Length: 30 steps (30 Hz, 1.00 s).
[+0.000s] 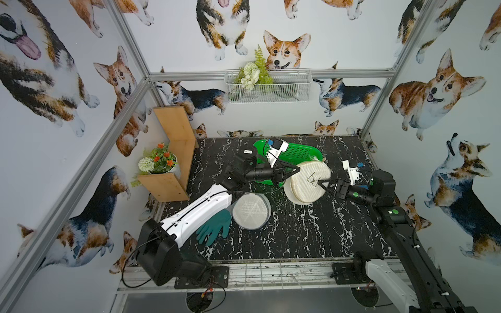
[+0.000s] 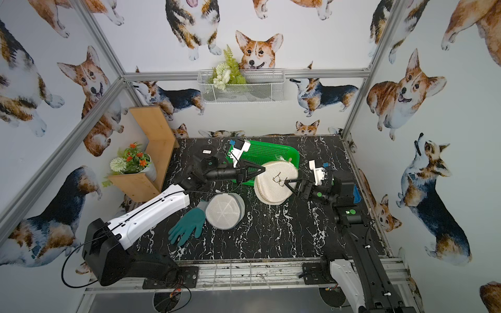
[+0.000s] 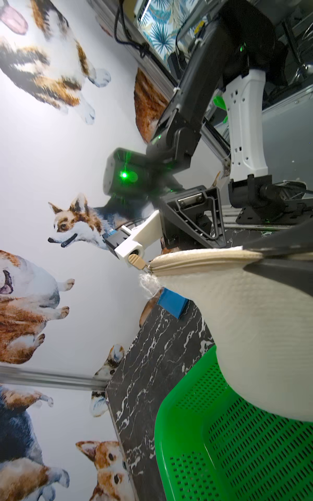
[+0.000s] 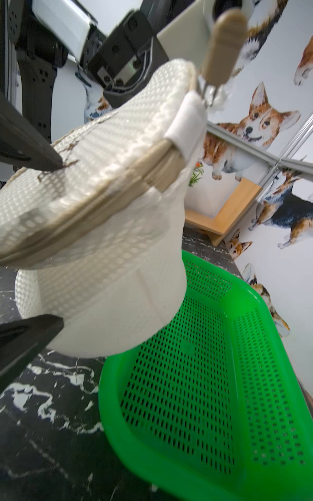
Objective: Turn the laundry bag inside out
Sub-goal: Place the laundry bag at the center of the board.
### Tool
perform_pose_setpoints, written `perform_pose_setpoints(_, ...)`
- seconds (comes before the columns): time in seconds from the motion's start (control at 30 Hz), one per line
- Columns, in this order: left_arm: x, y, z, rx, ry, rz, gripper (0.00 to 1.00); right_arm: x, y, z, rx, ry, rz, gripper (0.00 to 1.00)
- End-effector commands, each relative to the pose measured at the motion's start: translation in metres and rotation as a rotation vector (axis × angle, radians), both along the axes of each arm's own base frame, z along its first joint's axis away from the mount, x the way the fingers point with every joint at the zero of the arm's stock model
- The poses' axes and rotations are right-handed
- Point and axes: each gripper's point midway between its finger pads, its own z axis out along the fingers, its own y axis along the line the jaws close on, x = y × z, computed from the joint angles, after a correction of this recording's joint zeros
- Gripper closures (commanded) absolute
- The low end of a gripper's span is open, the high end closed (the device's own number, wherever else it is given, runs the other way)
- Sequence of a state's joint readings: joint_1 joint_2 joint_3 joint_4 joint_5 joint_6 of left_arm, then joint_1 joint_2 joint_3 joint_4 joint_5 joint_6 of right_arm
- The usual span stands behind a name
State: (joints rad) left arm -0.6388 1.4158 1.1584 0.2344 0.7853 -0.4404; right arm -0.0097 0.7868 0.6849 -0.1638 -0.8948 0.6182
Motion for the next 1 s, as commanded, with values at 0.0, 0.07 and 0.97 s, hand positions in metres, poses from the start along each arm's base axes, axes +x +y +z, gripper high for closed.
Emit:
perform_pose_setpoints(0.0,-0.008,0.001,0.015,-0.069,0.000,-0.047,1.00,-0.006,0.009,0.035,0.067,-0.120,0.075,0.20)
perform_pose_setpoints(0.07,-0.006,0.003,0.009,-0.063,0.018,-0.042,1.00,-0.004,0.007,0.034,0.049,-0.117,0.063,0.28)
perform_pose_setpoints(0.97,-0.013,0.039,-0.205,0.568,0.175,0.263,0.45,-0.013,0.029,-0.160,-0.356,0.280,-0.073,0.34)
